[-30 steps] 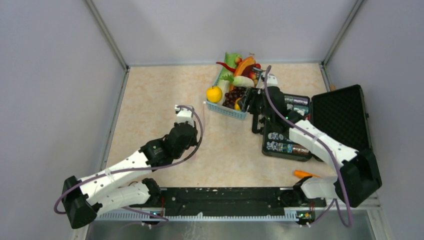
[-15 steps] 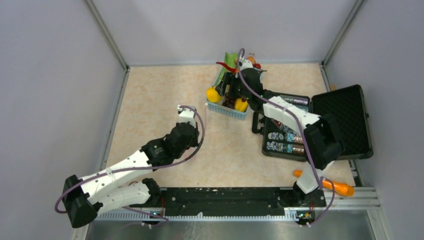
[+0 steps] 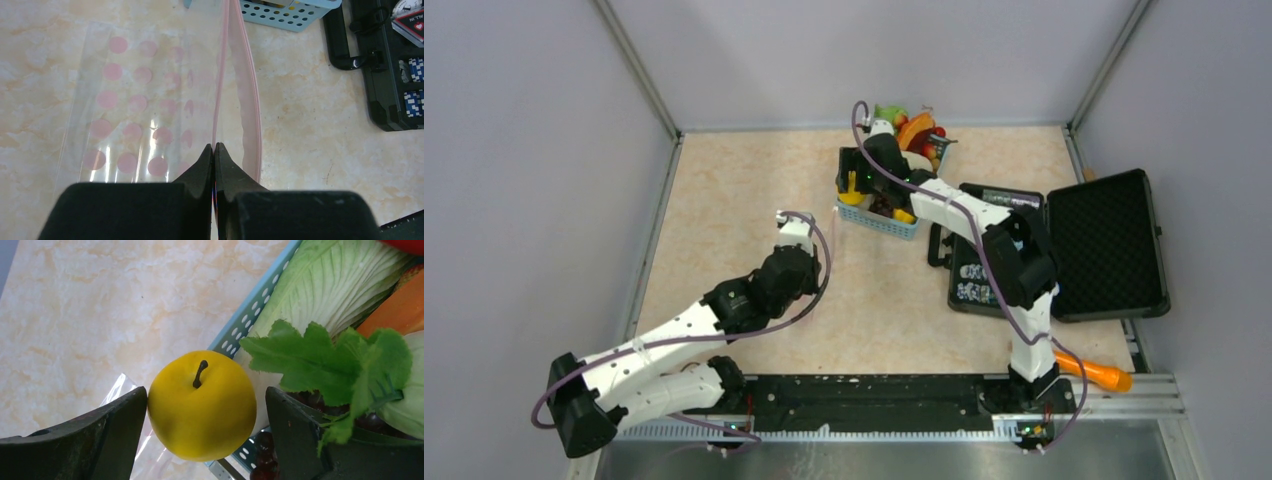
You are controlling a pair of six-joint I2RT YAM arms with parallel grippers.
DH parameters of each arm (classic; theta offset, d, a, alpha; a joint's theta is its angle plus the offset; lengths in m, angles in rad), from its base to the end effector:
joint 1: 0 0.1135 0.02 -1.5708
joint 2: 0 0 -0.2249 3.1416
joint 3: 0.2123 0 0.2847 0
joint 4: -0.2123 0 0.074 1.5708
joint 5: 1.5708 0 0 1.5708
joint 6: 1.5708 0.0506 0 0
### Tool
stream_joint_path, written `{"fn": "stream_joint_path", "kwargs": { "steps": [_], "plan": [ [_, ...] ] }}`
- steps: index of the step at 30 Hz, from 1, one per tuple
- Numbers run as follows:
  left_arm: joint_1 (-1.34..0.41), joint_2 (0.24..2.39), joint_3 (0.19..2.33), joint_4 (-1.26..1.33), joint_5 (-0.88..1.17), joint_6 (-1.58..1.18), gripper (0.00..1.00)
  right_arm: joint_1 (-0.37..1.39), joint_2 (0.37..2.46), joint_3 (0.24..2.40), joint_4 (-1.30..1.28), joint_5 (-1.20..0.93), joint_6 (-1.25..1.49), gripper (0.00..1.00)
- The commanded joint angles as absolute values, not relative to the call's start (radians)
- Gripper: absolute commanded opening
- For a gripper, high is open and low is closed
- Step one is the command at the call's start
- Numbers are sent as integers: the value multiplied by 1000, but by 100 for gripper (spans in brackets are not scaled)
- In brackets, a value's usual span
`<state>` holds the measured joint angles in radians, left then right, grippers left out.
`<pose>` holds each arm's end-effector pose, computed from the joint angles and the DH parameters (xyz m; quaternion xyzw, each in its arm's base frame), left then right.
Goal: Place the food in the zip-top bag and seal the zipper
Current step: Pick up the fake fruit from the bin.
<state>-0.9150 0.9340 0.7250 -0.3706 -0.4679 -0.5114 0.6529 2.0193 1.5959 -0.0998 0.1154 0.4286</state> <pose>0.1831 -0.2006 0.2300 0.0635 0.8605 -0.1484 0.4833 0.4035 0.3013 0.1944 -0.0681 0.8623 0.2142 0.4538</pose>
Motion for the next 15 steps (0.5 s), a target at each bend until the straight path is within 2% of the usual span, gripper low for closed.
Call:
{"fn": "stream_joint_path", "kwargs": {
  "steps": [1, 11, 15],
  "plan": [
    [-911, 902, 726, -356, -470, -525, 0, 660, 2042, 1661, -146, 178, 371, 87],
    [-911, 907, 733, -365, -462, -529, 0, 660, 2053, 1640, -124, 51, 395, 84],
    [-910, 907, 735, -368, -461, -529, 0, 659, 2042, 1628, -123, 77, 392, 82]
  ]
}}
